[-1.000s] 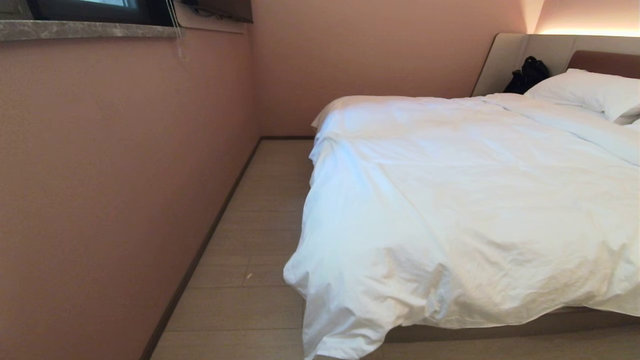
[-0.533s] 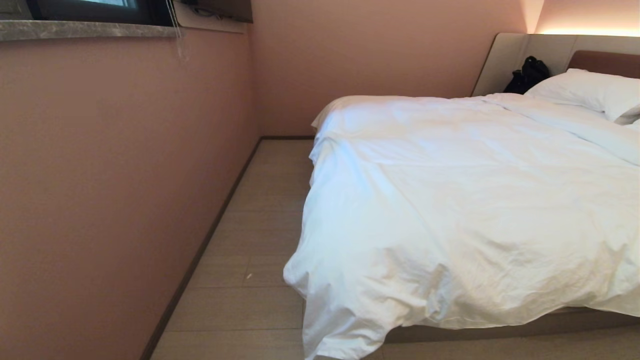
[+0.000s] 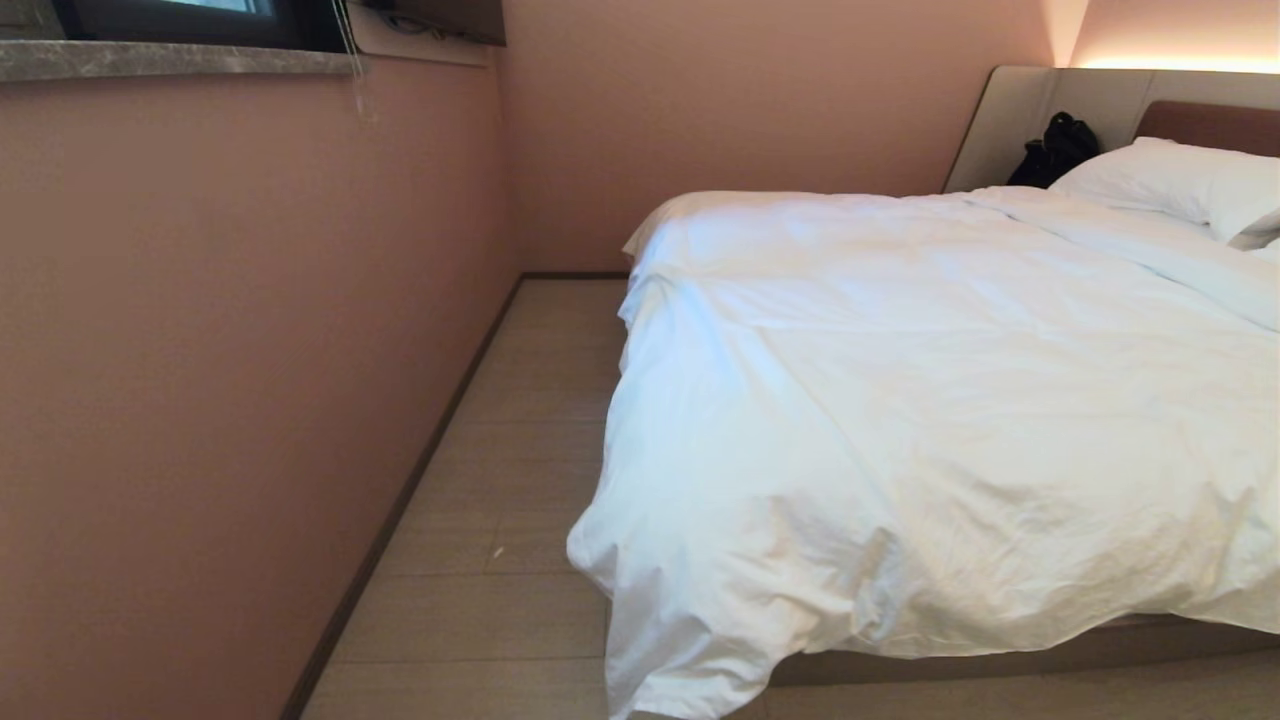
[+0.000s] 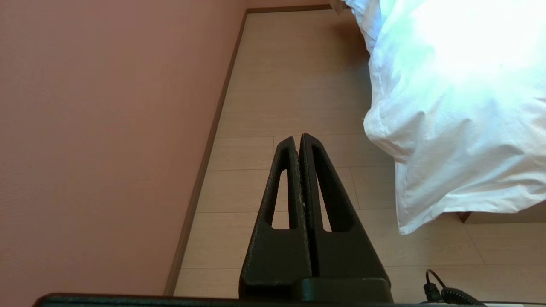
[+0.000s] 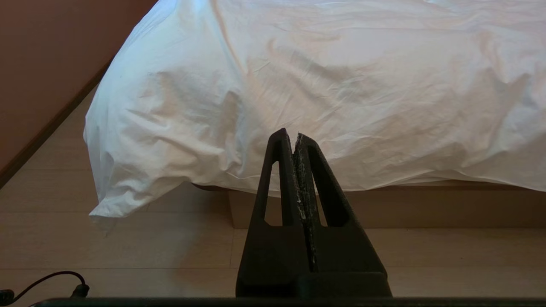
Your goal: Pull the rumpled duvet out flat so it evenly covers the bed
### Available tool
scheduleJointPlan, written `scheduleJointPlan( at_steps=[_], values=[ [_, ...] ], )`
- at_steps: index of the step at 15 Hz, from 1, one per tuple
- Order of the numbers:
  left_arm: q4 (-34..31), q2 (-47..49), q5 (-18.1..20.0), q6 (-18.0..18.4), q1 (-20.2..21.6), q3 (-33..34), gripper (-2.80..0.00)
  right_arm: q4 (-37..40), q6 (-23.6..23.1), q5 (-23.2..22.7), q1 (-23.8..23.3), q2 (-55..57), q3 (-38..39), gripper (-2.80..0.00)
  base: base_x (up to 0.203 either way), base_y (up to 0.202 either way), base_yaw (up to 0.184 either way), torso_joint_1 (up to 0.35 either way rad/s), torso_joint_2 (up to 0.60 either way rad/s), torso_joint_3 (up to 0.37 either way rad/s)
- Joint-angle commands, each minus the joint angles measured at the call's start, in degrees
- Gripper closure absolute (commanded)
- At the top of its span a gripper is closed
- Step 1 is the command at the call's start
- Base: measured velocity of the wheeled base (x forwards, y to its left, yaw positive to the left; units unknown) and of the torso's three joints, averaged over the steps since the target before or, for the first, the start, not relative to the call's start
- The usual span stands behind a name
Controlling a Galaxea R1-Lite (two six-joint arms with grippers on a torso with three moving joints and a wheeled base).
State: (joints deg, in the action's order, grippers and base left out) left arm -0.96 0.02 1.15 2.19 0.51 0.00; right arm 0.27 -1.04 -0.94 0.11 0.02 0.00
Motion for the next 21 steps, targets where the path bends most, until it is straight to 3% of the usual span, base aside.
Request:
scheduleJointPlan(
  at_steps=[1,21],
  values=[
    [0.0,0.0,0.0,0.0,0.0,0.0,0.00,0.0,0.0,0.0,0.0,0.0,0.0,0.00,0.000,0.000,0.000,0.000,0.00,0.000],
    [0.0,0.0,0.0,0.0,0.0,0.0,0.00,0.0,0.1,0.0,0.1,0.0,0.0,0.00,0.000,0.000,0.000,0.000,0.00,0.000]
  ],
)
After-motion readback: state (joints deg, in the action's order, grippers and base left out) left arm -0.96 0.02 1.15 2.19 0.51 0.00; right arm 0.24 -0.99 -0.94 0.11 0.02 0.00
